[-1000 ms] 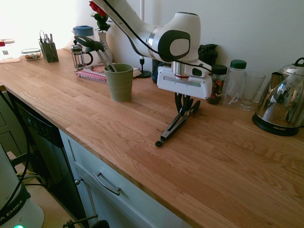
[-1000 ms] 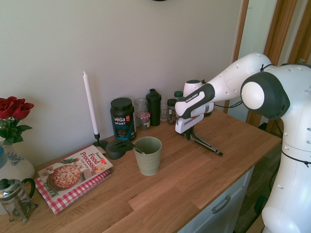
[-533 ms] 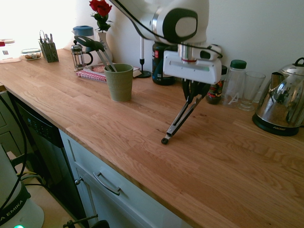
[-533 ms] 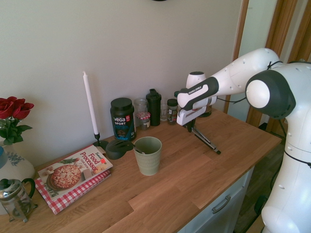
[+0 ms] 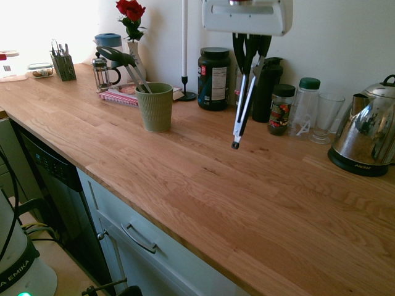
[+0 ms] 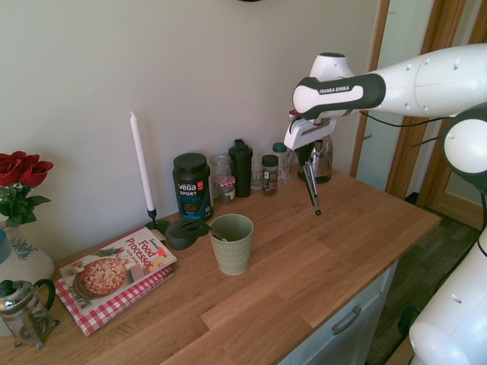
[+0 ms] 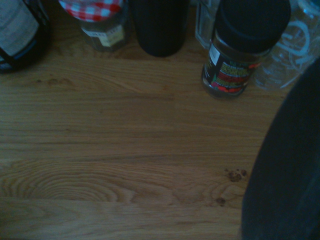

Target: Put the tongs back in the holder

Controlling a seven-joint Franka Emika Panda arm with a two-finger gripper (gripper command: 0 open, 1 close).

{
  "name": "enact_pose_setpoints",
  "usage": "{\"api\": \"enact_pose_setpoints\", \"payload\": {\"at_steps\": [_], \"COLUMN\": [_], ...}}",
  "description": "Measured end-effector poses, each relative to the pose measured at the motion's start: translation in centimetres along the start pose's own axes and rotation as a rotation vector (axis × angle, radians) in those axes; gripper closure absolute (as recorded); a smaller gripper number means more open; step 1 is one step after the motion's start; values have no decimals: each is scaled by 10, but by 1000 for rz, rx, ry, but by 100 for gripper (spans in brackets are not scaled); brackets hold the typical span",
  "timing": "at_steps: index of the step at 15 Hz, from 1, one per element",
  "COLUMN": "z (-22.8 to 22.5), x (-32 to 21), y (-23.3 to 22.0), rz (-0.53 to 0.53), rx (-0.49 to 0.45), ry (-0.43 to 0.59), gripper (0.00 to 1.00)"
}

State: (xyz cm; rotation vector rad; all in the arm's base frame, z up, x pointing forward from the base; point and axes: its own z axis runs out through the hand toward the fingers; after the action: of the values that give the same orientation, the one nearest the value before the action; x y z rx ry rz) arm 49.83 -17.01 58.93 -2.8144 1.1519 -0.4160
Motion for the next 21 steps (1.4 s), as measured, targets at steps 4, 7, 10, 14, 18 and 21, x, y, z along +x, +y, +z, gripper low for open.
{"api": "enact_pose_setpoints", "payload": {"at_steps": [4,7,10,14,18,21], "z": [-101,-142,-122,-61,-18,9], "x": [-59,-128,-185,-218,-221,-218], "y": [-31,-93,-156,-189,-190,-190], "rz": [-96,-231,-284,-249,-214,-197], "rx": [146,243,261,237,208,190], "ry": [51,73,87,136,111,86], "gripper": [100,100,100,100,100,100]}}
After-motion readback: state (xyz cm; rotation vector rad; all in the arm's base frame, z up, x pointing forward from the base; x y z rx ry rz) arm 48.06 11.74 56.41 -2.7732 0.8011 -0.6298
